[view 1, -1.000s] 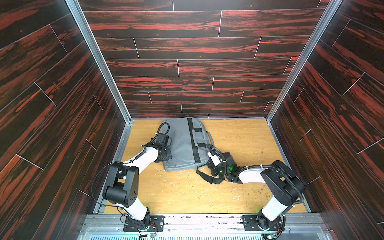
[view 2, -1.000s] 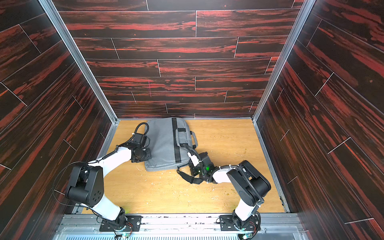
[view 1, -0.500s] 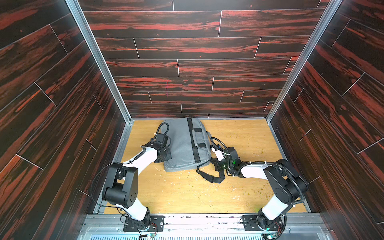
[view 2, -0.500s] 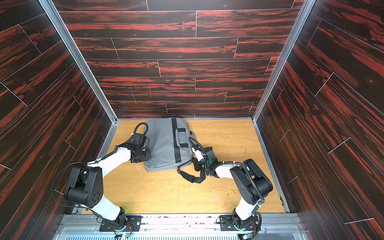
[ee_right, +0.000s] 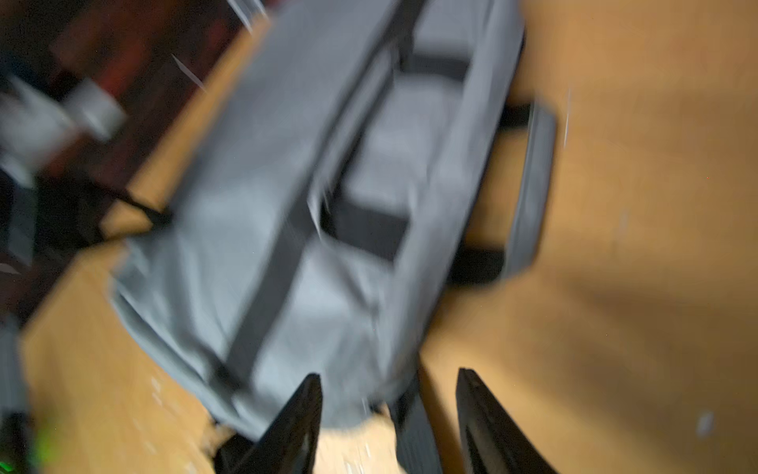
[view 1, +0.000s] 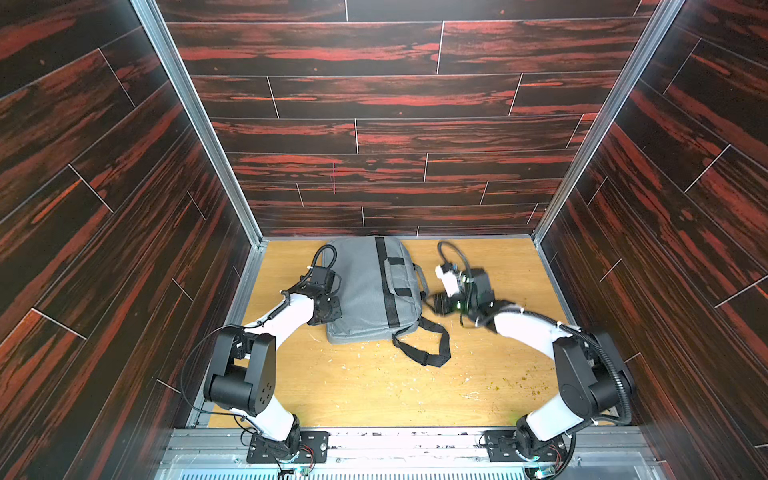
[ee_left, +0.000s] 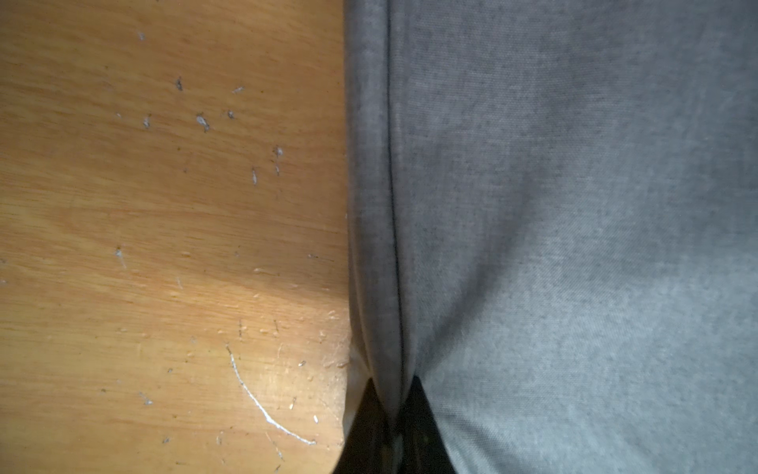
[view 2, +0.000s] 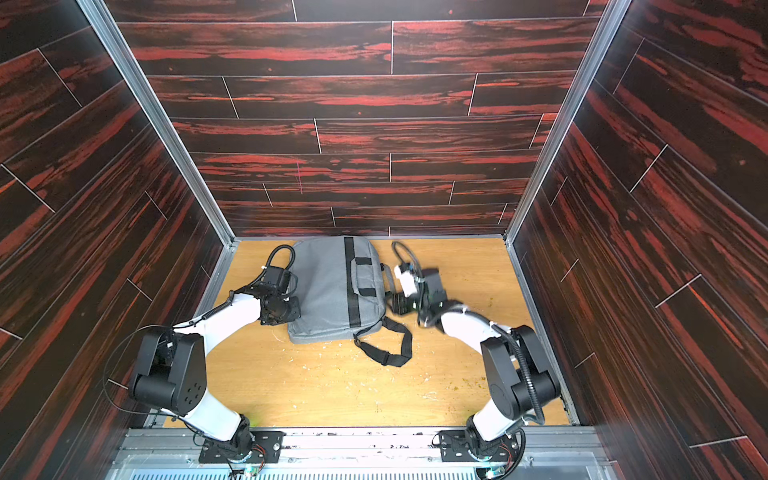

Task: Open the zippered laptop bag and take out the laptop
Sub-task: Unzip the zipper on the zippered laptop bag, then adjust the zippered laptop bag at the center of the board.

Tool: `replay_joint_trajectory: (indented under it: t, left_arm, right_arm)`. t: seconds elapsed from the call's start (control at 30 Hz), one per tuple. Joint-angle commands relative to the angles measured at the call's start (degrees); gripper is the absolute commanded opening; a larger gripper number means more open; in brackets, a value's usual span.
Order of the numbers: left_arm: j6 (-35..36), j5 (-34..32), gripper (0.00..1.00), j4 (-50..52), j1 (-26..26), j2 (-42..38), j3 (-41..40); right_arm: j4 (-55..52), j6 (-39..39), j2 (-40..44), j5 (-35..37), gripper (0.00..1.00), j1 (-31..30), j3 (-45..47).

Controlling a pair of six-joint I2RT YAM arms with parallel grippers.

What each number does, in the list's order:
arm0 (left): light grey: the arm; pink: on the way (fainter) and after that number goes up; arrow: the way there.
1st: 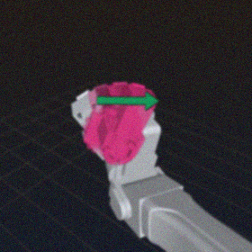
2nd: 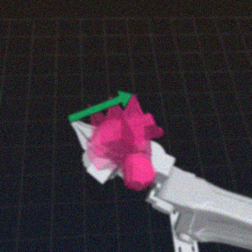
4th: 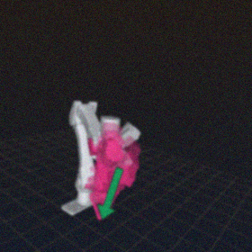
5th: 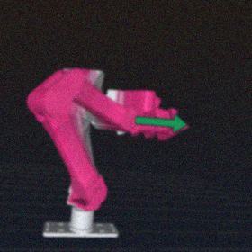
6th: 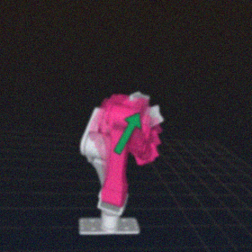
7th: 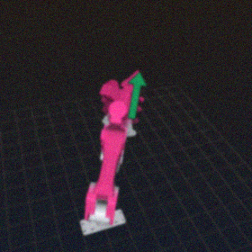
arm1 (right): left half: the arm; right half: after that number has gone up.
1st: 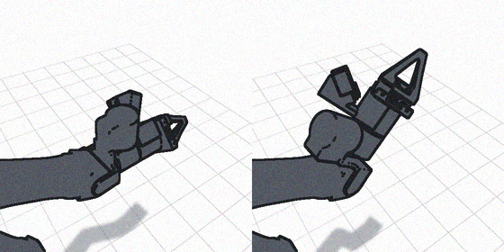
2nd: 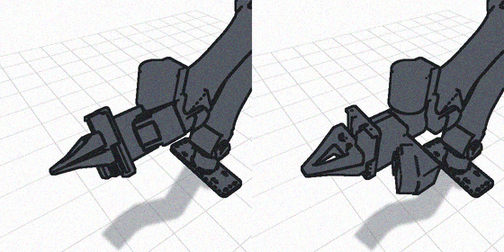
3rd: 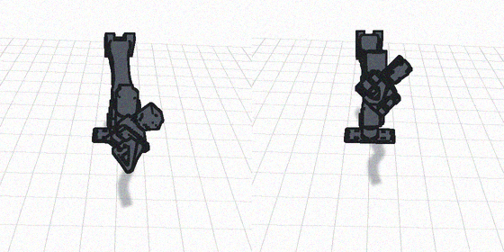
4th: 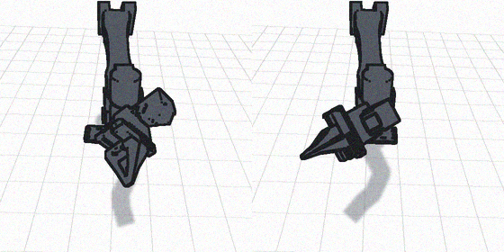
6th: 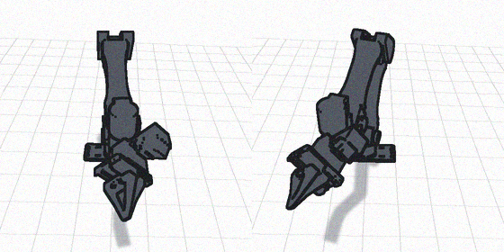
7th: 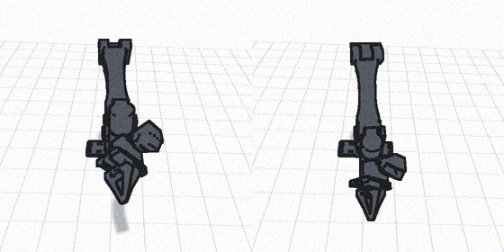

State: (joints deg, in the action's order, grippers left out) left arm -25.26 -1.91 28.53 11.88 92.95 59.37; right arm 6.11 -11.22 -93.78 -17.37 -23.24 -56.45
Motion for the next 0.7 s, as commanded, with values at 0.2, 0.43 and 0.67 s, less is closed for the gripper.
replay_joint_trajectory:
  t: [0.2,0.43,0.67]
  left_arm:
    - [-0.23,-0.57,0.00,3.46,-0.54,-0.21,-0.59]
    - [-0.76,-0.20,0.00,2.76,-0.54,-0.04,-1.34]
    - [-0.76,0.22,0.00,2.18,-0.54,0.26,-1.82]
  right_arm:
    - [-13.83,-4.08,-17.57,-4.74,0.55,0.48,-15.55]
    - [-13.19,-5.61,-23.55,-6.16,0.49,0.32,-19.24]
    - [-8.75,-9.60,-25.05,-10.52,0.33,-0.11,-16.84]
